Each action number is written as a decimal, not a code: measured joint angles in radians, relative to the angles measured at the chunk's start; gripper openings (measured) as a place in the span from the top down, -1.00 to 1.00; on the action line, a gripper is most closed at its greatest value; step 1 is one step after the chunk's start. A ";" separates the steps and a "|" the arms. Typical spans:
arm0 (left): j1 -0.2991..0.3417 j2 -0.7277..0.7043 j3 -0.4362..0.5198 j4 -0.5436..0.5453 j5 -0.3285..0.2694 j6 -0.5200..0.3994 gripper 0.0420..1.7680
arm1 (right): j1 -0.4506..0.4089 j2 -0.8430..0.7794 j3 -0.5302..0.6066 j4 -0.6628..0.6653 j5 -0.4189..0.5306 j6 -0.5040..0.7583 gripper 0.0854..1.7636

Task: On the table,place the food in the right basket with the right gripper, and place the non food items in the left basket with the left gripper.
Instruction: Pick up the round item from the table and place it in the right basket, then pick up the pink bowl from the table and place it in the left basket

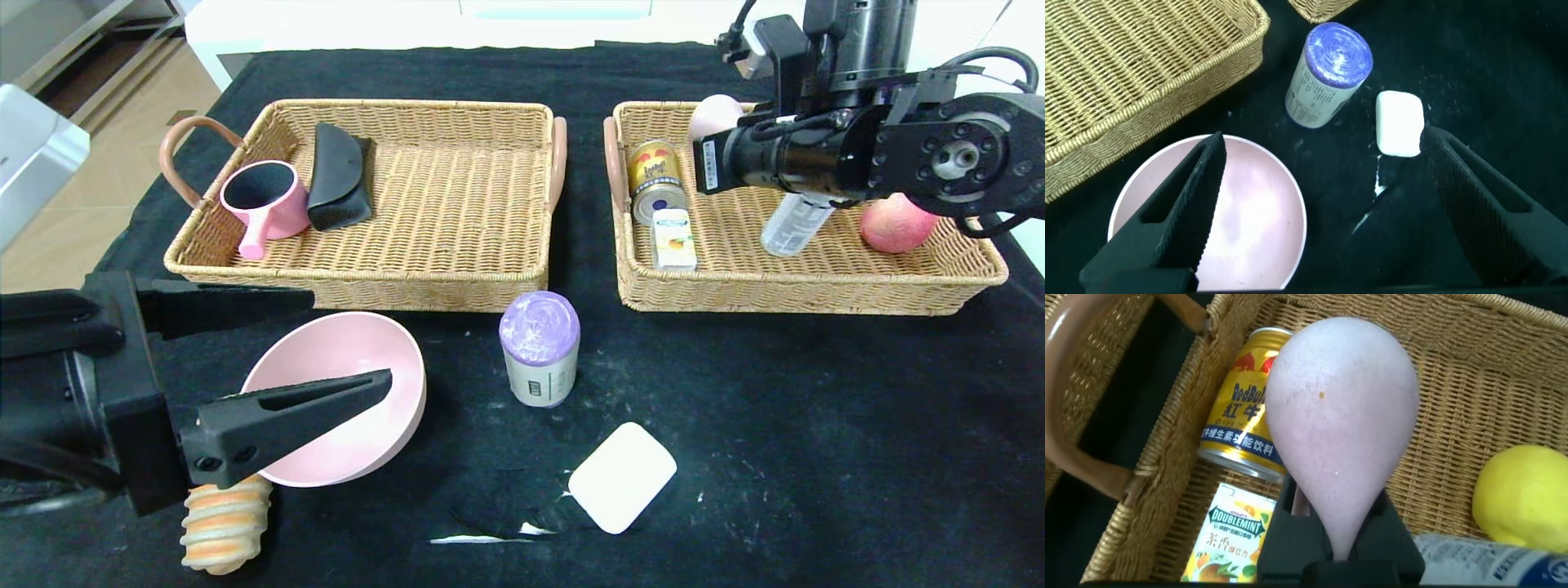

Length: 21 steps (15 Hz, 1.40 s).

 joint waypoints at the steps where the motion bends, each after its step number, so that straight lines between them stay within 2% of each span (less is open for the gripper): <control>1: 0.000 0.000 0.000 0.000 0.000 0.000 -0.94 | -0.001 0.005 0.000 -0.002 -0.001 0.000 0.89; 4: 0.000 -0.002 0.000 0.000 0.000 0.000 -0.94 | -0.001 0.012 0.001 -0.001 -0.001 0.000 0.89; 5: 0.000 -0.003 0.000 0.000 0.000 0.000 -0.94 | -0.001 0.013 0.001 -0.001 -0.001 0.000 0.80; 6: 0.000 -0.003 0.000 0.000 0.000 0.000 -0.94 | 0.000 0.013 0.001 0.000 -0.002 0.000 0.57; 9: 0.000 -0.003 0.000 0.000 0.000 0.000 -0.94 | 0.005 0.013 0.001 0.000 -0.003 0.000 0.08; 13: 0.000 -0.003 0.000 0.000 0.000 0.000 -0.94 | 0.010 0.011 0.001 0.000 -0.003 0.000 -0.32; 16: 0.000 -0.003 0.000 0.000 0.000 0.000 -0.94 | 0.011 0.008 0.000 0.000 -0.003 0.000 -0.52; 21: 0.000 -0.003 0.001 0.000 0.000 0.001 -0.94 | 0.014 -0.009 0.004 0.010 -0.003 0.000 -0.71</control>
